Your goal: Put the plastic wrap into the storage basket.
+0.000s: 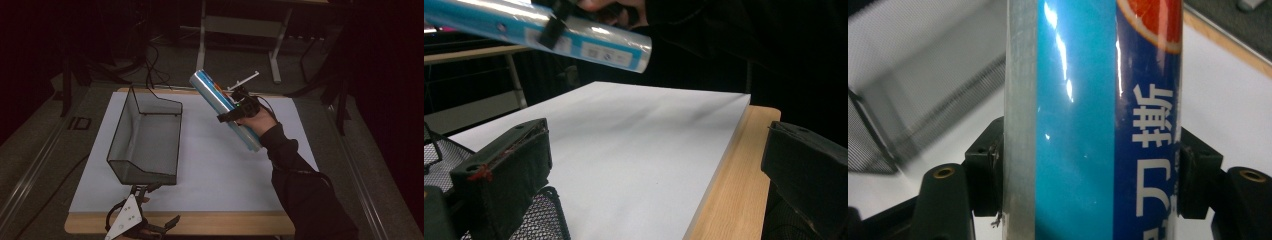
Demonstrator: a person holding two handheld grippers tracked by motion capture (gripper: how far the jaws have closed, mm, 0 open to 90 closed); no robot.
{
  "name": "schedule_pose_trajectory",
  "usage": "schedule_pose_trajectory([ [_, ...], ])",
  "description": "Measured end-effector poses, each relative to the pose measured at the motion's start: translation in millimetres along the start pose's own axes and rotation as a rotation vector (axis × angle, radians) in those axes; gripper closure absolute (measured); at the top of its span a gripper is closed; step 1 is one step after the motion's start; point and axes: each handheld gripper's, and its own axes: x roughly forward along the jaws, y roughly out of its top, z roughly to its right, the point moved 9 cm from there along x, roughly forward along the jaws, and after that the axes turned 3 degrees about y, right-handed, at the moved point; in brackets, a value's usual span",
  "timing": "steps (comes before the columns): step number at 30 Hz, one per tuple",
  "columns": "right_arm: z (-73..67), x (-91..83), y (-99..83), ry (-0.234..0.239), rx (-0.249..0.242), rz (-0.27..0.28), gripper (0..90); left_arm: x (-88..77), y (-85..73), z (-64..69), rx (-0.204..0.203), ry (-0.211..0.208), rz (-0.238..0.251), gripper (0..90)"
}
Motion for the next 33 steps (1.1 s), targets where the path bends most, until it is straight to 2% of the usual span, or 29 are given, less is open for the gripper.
schedule_pose_trajectory([
  [5,-21.4,-2.7,27.6,0.022,0.003,0.097,31.8,0.3,-0.1,-0.2,0.003,-0.003,-0.002,0.4],
  [10,-45.5,1.7,49.0,0.049,-0.004,0.150,31.8,-0.2,0.3,0.2,0.000,-0.005,0.000,0.4],
  [13,-58.4,5.3,62.1,0.072,0.023,0.201,31.8,-0.4,1.0,0.5,-0.003,-0.006,0.004,0.4],
  [16,-68.6,9.5,73.0,0.043,0.025,0.244,31.8,-0.9,0.9,0.6,0.000,-0.005,0.004,0.4],
  [21,-79.5,16.7,86.7,0.039,0.097,0.321,31.8,-1.2,0.5,0.0,0.002,-0.008,0.001,0.4],
  [25,-85.8,25.0,92.5,0.046,0.138,0.351,31.8,-1.0,0.5,0.5,0.000,-0.011,0.002,0.4],
  [28,-89.6,30.2,96.0,0.013,0.179,0.404,31.8,-0.6,-0.4,-0.5,0.006,-0.010,-0.001,0.4],
  [31,-95.4,35.2,100.7,0.069,0.243,0.461,31.8,0.5,-1.8,-1.3,0.004,-0.008,-0.005,0.4],
  [33,-96.6,36.9,101.6,0.072,0.252,0.465,31.8,1.1,-2.5,-1.2,0.007,-0.010,-0.009,0.4],
])
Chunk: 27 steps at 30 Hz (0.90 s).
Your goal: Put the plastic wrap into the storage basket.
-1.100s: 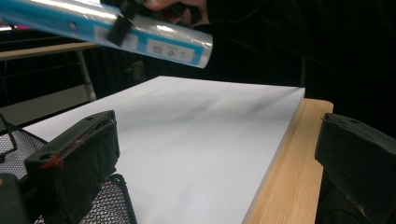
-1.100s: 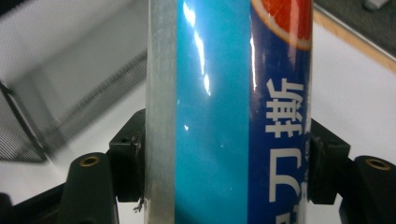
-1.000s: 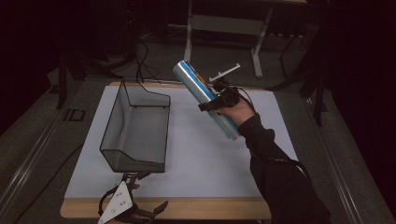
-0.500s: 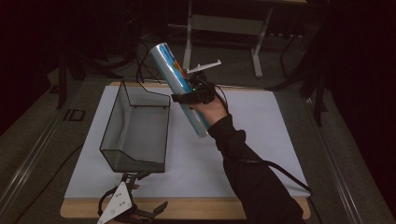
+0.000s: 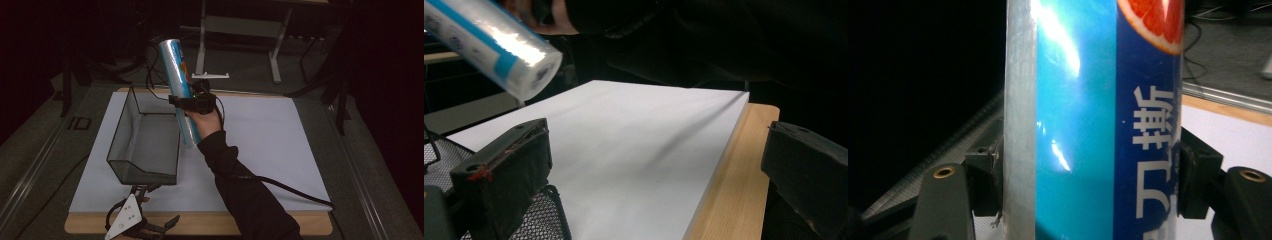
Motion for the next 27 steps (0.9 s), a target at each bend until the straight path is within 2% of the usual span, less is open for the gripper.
schedule_pose_trajectory([
  [6,-14.2,16.3,-7.0,0.047,0.055,0.020,31.8,-0.5,0.8,0.4,0.005,0.001,0.004,0.4],
  [8,-24.6,30.2,-16.5,0.050,0.056,0.017,31.8,-1.8,1.7,-0.3,0.008,0.009,0.008,0.4],
  [10,-29.9,37.7,-22.2,0.081,0.080,0.024,31.8,-2.6,1.9,-0.4,0.011,0.012,0.009,0.4],
  [13,-36.5,48.3,-31.9,0.090,0.117,0.027,31.8,-4.4,3.6,-2.3,0.015,0.025,0.019,0.5],
  [15,-37.4,54.9,-38.8,0.072,0.119,0.027,31.8,-4.9,3.3,-2.9,0.013,0.028,0.019,0.4],
  [21,-29.4,66.8,-59.4,0.022,0.175,0.022,31.8,-5.8,2.7,-4.4,0.012,0.036,0.016,0.4],
  [25,-23.2,72.5,-73.8,-0.004,0.205,-0.007,31.8,-5.2,2.6,-3.7,0.012,0.031,0.015,0.5],
  [27,-21.5,75.0,-79.9,-0.010,0.235,-0.016,31.7,-4.8,2.5,-3.6,0.011,0.030,0.014,0.4],
])
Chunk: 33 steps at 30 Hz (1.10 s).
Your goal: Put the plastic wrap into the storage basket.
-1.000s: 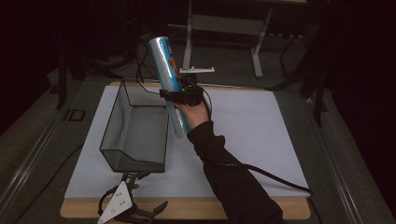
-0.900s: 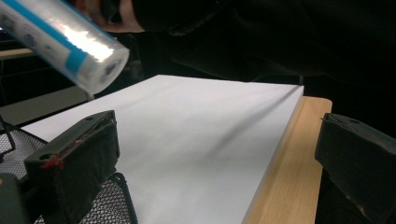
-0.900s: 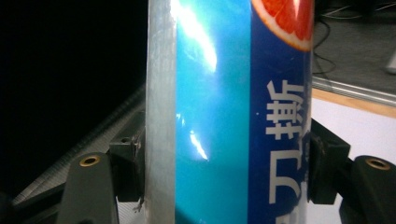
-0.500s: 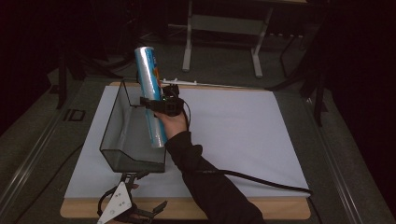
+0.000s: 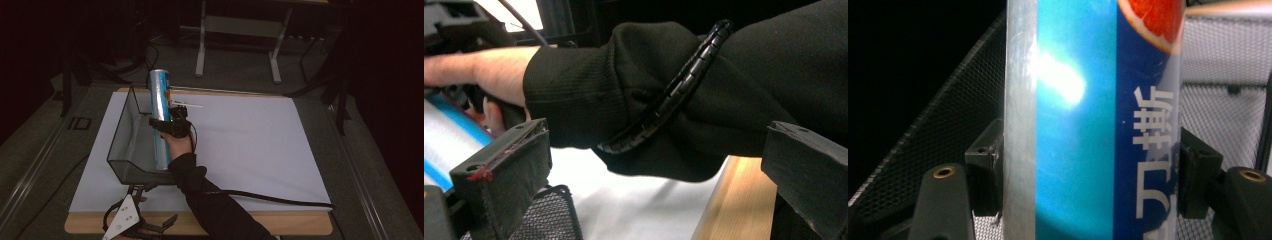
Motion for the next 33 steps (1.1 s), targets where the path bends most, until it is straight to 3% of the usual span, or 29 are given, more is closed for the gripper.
schedule_pose_trajectory([
  [12,19.3,16.4,-26.5,-0.111,0.046,-0.116,31.6,-0.4,-0.1,0.2,-0.001,-0.006,0.000,0.4],
  [22,22.5,22.8,-34.3,-0.154,0.063,-0.185,30.8,-0.9,0.4,0.3,-0.004,-0.009,0.001,0.4],
  [26,27.5,25.8,-39.1,-0.179,0.056,-0.204,29.7,-0.9,0.2,0.6,-0.005,-0.012,-0.001,0.4],
  [33,26.9,25.3,-38.1,-0.201,0.000,-0.238,28.0,-0.3,-0.3,1.7,-0.003,-0.017,-0.005,0.4],
])
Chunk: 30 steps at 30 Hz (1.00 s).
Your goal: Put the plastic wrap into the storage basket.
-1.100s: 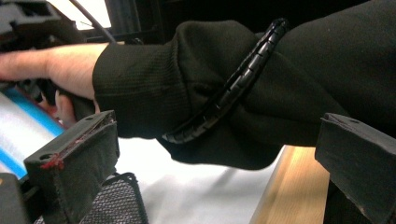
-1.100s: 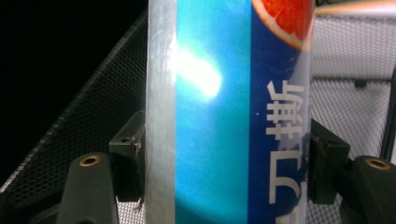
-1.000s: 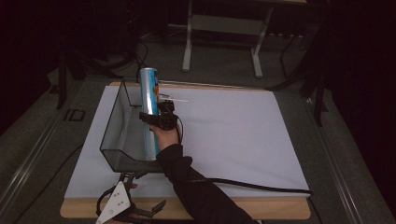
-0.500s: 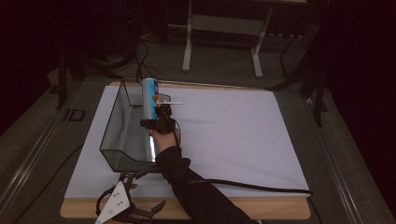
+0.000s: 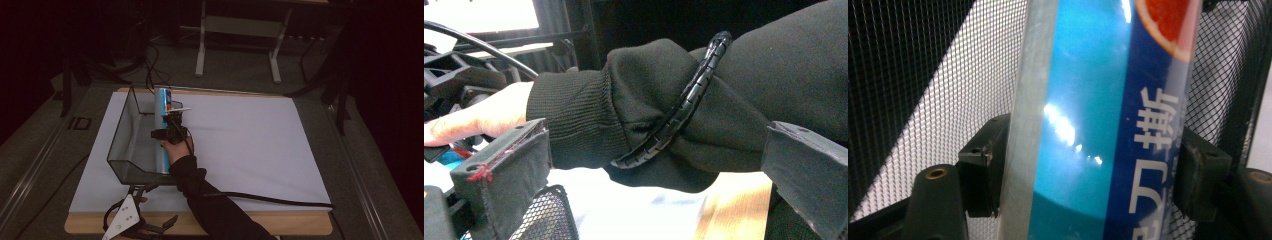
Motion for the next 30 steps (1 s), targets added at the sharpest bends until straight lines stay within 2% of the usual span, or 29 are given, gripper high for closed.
schedule_pose_trajectory([
  [1,-0.2,-1.9,1.1,-0.032,-0.039,-0.002,26.7,0.0,0.0,0.1,0.000,0.000,-0.001,0.4],
  [5,0.2,-5.4,4.1,-0.083,-0.141,-0.010,23.6,0.1,0.0,0.1,0.001,0.000,-0.001,0.4],
  [8,2.0,-9.8,7.5,-0.120,-0.196,-0.001,20.8,0.4,-0.4,0.3,-0.003,-0.002,-0.002,0.4],
  [10,2.0,-14.1,10.6,-0.114,-0.212,0.009,20.0,0.7,-0.2,0.1,-0.003,-0.002,0.001,0.4],
  [11,1.0,-17.9,13.1,-0.111,-0.228,0.019,16.7,0.7,0.0,0.0,-0.002,-0.002,0.004,0.4],
  [14,-4.6,-30.7,22.4,-0.097,-0.295,0.042,11.9,1.2,-0.5,0.3,-0.004,-0.003,0.002,0.4],
  [18,-7.5,-51.5,35.1,-0.065,-0.337,0.079,11.7,1.7,-0.9,0.4,-0.004,-0.001,-0.001,0.4],
  [20,-4.6,-59.0,37.3,-0.075,-0.382,0.072,11.7,1.8,-1.1,0.5,-0.007,-0.002,-0.001,0.4],
  [23,2.3,-71.5,41.8,-0.119,-0.452,0.082,12.2,2.6,-1.8,0.7,-0.008,-0.007,-0.004,0.4],
  [28,14.2,-90.5,46.4,-0.116,-0.528,0.095,13.5,3.9,-2.6,2.5,-0.005,-0.013,-0.011,0.4],
  [30,20.6,-98.2,46.4,-0.122,-0.577,0.101,14.1,3.9,-2.5,2.8,-0.007,-0.015,-0.010,0.4],
])
